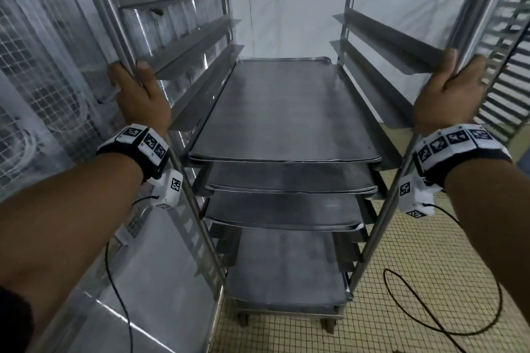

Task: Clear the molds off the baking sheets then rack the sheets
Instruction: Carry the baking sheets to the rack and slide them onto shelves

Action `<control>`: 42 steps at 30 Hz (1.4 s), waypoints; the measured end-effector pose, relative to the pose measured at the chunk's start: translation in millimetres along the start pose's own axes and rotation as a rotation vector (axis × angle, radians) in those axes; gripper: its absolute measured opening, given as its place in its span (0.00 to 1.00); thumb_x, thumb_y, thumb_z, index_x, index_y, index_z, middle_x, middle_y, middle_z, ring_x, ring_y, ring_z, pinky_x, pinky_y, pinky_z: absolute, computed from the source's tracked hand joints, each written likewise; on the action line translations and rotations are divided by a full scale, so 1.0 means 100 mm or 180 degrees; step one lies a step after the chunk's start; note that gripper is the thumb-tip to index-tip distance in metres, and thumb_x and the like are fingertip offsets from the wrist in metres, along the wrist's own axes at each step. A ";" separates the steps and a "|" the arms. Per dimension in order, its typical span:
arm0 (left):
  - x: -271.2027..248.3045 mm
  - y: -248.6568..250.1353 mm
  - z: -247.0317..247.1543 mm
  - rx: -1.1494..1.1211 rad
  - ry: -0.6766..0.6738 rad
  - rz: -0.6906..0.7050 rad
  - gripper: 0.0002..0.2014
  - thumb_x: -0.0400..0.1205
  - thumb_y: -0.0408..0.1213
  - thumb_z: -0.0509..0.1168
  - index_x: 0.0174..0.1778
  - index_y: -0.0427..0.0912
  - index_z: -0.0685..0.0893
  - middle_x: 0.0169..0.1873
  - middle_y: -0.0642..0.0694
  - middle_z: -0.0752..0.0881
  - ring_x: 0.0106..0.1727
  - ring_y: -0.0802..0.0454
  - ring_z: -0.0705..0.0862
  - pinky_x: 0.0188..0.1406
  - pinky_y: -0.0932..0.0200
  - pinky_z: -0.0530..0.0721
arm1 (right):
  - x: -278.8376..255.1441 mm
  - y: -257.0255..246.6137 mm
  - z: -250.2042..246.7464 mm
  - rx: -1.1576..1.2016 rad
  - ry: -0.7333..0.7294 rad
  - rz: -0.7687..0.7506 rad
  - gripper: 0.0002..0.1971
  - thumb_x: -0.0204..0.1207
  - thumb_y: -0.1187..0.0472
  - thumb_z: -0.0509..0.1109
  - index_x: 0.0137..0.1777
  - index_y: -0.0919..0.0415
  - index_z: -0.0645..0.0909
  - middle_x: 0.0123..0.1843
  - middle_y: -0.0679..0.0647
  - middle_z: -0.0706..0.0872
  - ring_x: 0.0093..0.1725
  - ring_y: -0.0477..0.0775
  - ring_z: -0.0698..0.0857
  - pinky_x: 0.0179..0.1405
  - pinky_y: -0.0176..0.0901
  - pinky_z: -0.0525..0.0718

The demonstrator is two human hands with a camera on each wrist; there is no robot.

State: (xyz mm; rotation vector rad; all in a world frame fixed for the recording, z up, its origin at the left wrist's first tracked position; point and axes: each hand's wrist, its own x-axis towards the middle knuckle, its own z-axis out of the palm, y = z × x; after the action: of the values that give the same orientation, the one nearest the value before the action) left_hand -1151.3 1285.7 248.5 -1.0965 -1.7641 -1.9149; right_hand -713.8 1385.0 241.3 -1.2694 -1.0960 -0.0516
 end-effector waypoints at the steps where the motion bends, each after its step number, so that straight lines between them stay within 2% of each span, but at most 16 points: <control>1: 0.03 -0.03 0.03 -0.0014 -0.0024 -0.0001 0.24 0.92 0.49 0.51 0.72 0.30 0.70 0.42 0.46 0.81 0.36 0.59 0.76 0.33 0.67 0.71 | 0.00 0.00 0.04 0.0056 0.0043 -0.0015 0.40 0.86 0.33 0.48 0.71 0.74 0.72 0.48 0.72 0.85 0.39 0.66 0.80 0.35 0.50 0.63; 4: 0.10 -0.09 0.15 -0.0083 -0.0022 0.0089 0.24 0.91 0.48 0.52 0.70 0.29 0.72 0.44 0.48 0.81 0.36 0.63 0.74 0.36 0.62 0.73 | 0.02 0.04 0.13 0.0019 0.0151 -0.0076 0.38 0.87 0.36 0.49 0.73 0.74 0.71 0.47 0.73 0.84 0.41 0.72 0.80 0.35 0.51 0.62; 6: 0.15 -0.14 0.24 -0.0087 -0.0080 0.0102 0.23 0.92 0.47 0.52 0.70 0.29 0.72 0.43 0.44 0.82 0.35 0.64 0.72 0.34 0.65 0.68 | 0.04 0.02 0.17 -0.0091 0.0170 -0.0118 0.35 0.88 0.40 0.50 0.76 0.73 0.69 0.50 0.76 0.84 0.44 0.74 0.80 0.36 0.51 0.62; 9: 0.21 -0.20 0.40 0.0014 -0.0161 0.0140 0.25 0.91 0.52 0.49 0.74 0.34 0.70 0.43 0.44 0.86 0.37 0.54 0.79 0.32 0.68 0.68 | 0.10 0.08 0.32 -0.0299 0.0206 -0.0087 0.32 0.88 0.42 0.49 0.76 0.70 0.69 0.48 0.75 0.83 0.42 0.74 0.79 0.35 0.49 0.60; 11: 0.26 -0.23 0.54 -0.0050 -0.0165 0.0145 0.26 0.91 0.53 0.49 0.74 0.34 0.69 0.45 0.40 0.88 0.39 0.46 0.84 0.33 0.66 0.70 | 0.20 0.16 0.44 -0.0280 0.0231 -0.0038 0.33 0.88 0.40 0.47 0.75 0.69 0.70 0.42 0.72 0.82 0.39 0.73 0.78 0.33 0.51 0.60; 14: 0.32 -0.25 0.79 -0.0082 -0.0210 0.0060 0.28 0.91 0.52 0.49 0.78 0.33 0.67 0.54 0.32 0.88 0.50 0.37 0.86 0.41 0.64 0.73 | 0.31 0.22 0.58 -0.0237 0.0203 -0.0063 0.32 0.88 0.42 0.48 0.69 0.73 0.72 0.33 0.54 0.73 0.38 0.62 0.73 0.36 0.48 0.60; 17: 0.39 -0.28 1.07 -0.0126 -0.0214 0.0080 0.28 0.91 0.53 0.48 0.77 0.33 0.67 0.53 0.33 0.89 0.51 0.36 0.87 0.42 0.62 0.77 | 0.46 0.33 0.81 -0.0305 0.0270 -0.0245 0.30 0.89 0.45 0.50 0.69 0.75 0.73 0.41 0.63 0.80 0.39 0.59 0.72 0.37 0.45 0.57; 21: 0.44 -0.29 1.51 0.0035 -0.0161 -0.0059 0.30 0.90 0.56 0.46 0.78 0.36 0.67 0.58 0.32 0.88 0.56 0.35 0.87 0.47 0.54 0.81 | 0.76 0.55 1.15 -0.0115 0.0271 -0.0224 0.33 0.87 0.39 0.48 0.66 0.72 0.74 0.36 0.61 0.77 0.34 0.63 0.77 0.32 0.47 0.58; 26: 0.42 -0.15 1.96 0.0178 -0.0195 -0.0368 0.29 0.93 0.50 0.47 0.84 0.34 0.61 0.68 0.27 0.82 0.64 0.36 0.79 0.56 0.52 0.74 | 1.06 0.76 1.44 0.0008 0.0016 -0.0149 0.26 0.89 0.46 0.52 0.64 0.72 0.72 0.28 0.44 0.66 0.31 0.55 0.70 0.31 0.48 0.58; 28: 0.41 -0.10 2.15 0.0196 -0.0177 -0.0350 0.28 0.93 0.48 0.48 0.83 0.32 0.62 0.66 0.25 0.83 0.62 0.36 0.80 0.52 0.55 0.74 | 1.20 0.86 1.57 -0.0038 -0.0007 -0.0118 0.26 0.89 0.46 0.52 0.63 0.73 0.73 0.28 0.41 0.63 0.31 0.55 0.70 0.31 0.48 0.59; 31: 0.47 -0.12 2.46 0.0177 -0.0155 -0.0316 0.27 0.93 0.45 0.48 0.82 0.28 0.62 0.66 0.24 0.82 0.62 0.40 0.81 0.45 0.74 0.69 | 1.36 0.99 1.77 -0.0062 0.0026 -0.0173 0.26 0.89 0.47 0.52 0.64 0.73 0.73 0.27 0.46 0.67 0.29 0.56 0.68 0.30 0.46 0.54; 33: 0.49 -0.13 2.66 0.0213 -0.0201 -0.0353 0.26 0.94 0.44 0.48 0.85 0.32 0.59 0.74 0.26 0.76 0.70 0.44 0.77 0.53 0.82 0.65 | 1.47 1.05 1.91 -0.0145 0.0039 -0.0155 0.26 0.89 0.46 0.51 0.65 0.72 0.73 0.31 0.56 0.73 0.29 0.59 0.71 0.29 0.48 0.53; 36: 0.54 -0.15 2.96 0.0179 -0.0122 -0.0271 0.12 0.94 0.44 0.49 0.72 0.57 0.66 0.65 0.33 0.83 0.53 0.78 0.80 0.65 0.59 0.68 | 1.65 1.20 2.17 -0.0230 0.0130 -0.0164 0.29 0.89 0.42 0.50 0.67 0.70 0.73 0.35 0.67 0.81 0.32 0.68 0.79 0.29 0.49 0.60; 37: 0.56 -0.17 3.06 0.0141 -0.0114 -0.0248 0.11 0.93 0.45 0.49 0.71 0.57 0.67 0.60 0.38 0.85 0.50 0.77 0.82 0.62 0.55 0.70 | 1.70 1.24 2.26 -0.0234 0.0169 -0.0209 0.30 0.88 0.41 0.49 0.68 0.70 0.72 0.37 0.69 0.83 0.34 0.71 0.81 0.29 0.49 0.61; 40: 0.70 -0.37 3.41 0.0156 -0.0031 -0.0195 0.27 0.92 0.51 0.48 0.79 0.33 0.68 0.58 0.27 0.86 0.52 0.40 0.84 0.41 0.52 0.73 | 1.88 1.36 2.55 -0.0223 0.0222 -0.0202 0.30 0.89 0.43 0.51 0.73 0.70 0.70 0.43 0.73 0.86 0.40 0.74 0.82 0.32 0.50 0.61; 42: 0.78 -0.46 3.64 0.0209 -0.0004 -0.0228 0.28 0.91 0.54 0.47 0.78 0.36 0.68 0.52 0.27 0.87 0.49 0.33 0.83 0.34 0.56 0.68 | 2.01 1.45 2.73 -0.0222 0.0246 -0.0184 0.29 0.89 0.43 0.50 0.71 0.69 0.71 0.43 0.73 0.86 0.40 0.74 0.82 0.31 0.50 0.62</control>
State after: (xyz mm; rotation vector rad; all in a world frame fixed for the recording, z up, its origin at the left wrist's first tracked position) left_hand -1118.3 1659.5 251.5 -1.0252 -1.8770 -1.8825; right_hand -694.5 1753.3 242.3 -1.2874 -1.0717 -0.1825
